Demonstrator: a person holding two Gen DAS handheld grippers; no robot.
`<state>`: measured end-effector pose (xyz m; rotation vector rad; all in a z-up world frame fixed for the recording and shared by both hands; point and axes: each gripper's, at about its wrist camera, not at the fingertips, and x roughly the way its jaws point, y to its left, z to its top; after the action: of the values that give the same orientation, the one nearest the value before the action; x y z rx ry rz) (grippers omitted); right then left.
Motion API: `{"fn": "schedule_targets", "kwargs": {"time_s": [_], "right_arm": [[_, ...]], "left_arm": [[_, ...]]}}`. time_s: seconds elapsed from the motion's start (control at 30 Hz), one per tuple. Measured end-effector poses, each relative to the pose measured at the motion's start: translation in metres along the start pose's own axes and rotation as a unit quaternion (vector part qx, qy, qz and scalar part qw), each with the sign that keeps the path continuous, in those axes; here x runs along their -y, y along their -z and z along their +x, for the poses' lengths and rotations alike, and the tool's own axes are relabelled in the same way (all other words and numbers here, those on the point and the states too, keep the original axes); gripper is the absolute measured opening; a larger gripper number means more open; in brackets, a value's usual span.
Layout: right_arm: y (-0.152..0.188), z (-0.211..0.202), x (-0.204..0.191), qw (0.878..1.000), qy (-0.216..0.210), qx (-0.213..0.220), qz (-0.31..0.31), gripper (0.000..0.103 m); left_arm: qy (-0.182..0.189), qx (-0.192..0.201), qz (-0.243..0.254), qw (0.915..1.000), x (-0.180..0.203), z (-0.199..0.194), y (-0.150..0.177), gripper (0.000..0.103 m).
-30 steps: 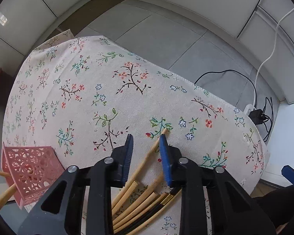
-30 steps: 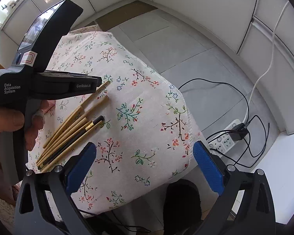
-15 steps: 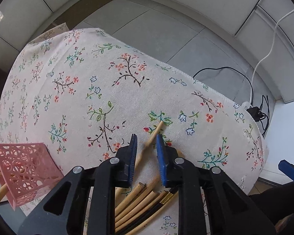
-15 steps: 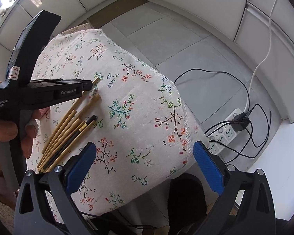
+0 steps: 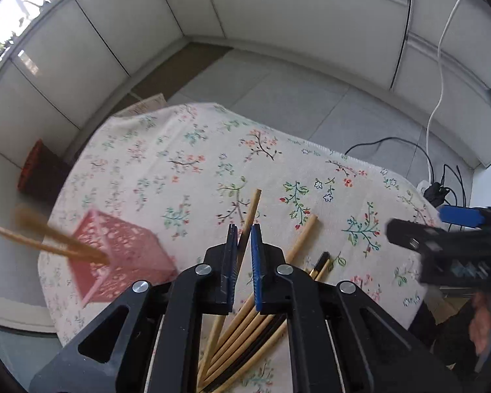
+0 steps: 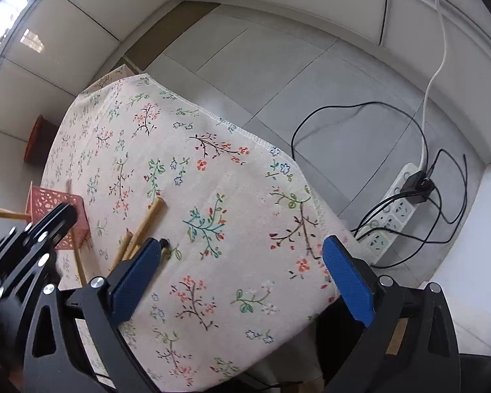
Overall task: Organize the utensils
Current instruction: 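Grasp a wooden chopstick with the left tool while the right tool grasps another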
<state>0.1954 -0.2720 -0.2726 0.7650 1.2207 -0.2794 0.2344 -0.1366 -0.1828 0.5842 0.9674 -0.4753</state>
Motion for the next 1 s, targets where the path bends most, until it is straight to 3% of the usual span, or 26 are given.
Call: {"fn": "schedule_targets", "kwargs": {"time_s": [0.27, 0.4, 0.5, 0.53, 0.6, 0.63, 0.73, 0.87, 1.0], "right_arm": [[-0.004, 0.035, -0.034, 0.998, -0.014, -0.04, 0.053, 0.068], [-0.007, 0.045, -0.058, 0.998, -0.005, -0.032, 0.058, 0.061], [-0.008, 0.06, -0.077, 0.998, 0.021, -0.036, 0.056, 0.05], [-0.007, 0.059, -0.084, 0.998, 0.034, -0.02, 0.051, 0.047], [-0.006, 0.065, -0.097, 0.998, 0.056, -0.016, 0.038, 0.032], [-0.004, 0.066, -0.104, 0.998, 0.061, -0.007, 0.034, 0.016], [-0.003, 0.068, -0.111, 0.997, 0.063, 0.009, 0.042, 0.013], [-0.005, 0.057, -0.111, 0.998, 0.012, 0.035, 0.052, 0.008], [0.004, 0.019, -0.113, 0.997, -0.037, 0.069, 0.015, 0.007]], "left_arm": [[-0.028, 0.115, -0.056, 0.9913, -0.027, -0.124, 0.071, 0.005], [-0.033, 0.152, -0.07, 0.9853, -0.027, -0.158, 0.107, 0.005], [-0.029, 0.167, -0.086, 0.9817, -0.033, -0.171, 0.127, 0.005], [-0.026, 0.172, -0.093, 0.9804, -0.038, -0.175, 0.132, 0.005], [-0.025, 0.178, -0.103, 0.9783, -0.046, -0.18, 0.139, 0.005], [-0.024, 0.182, -0.108, 0.9771, -0.05, -0.182, 0.14, 0.005], [-0.02, 0.188, -0.134, 0.9728, -0.063, -0.186, 0.146, 0.005], [-0.021, 0.192, -0.177, 0.9651, -0.082, -0.191, 0.155, 0.005], [-0.017, 0.207, -0.207, 0.9561, -0.093, -0.201, 0.161, 0.005]]}}
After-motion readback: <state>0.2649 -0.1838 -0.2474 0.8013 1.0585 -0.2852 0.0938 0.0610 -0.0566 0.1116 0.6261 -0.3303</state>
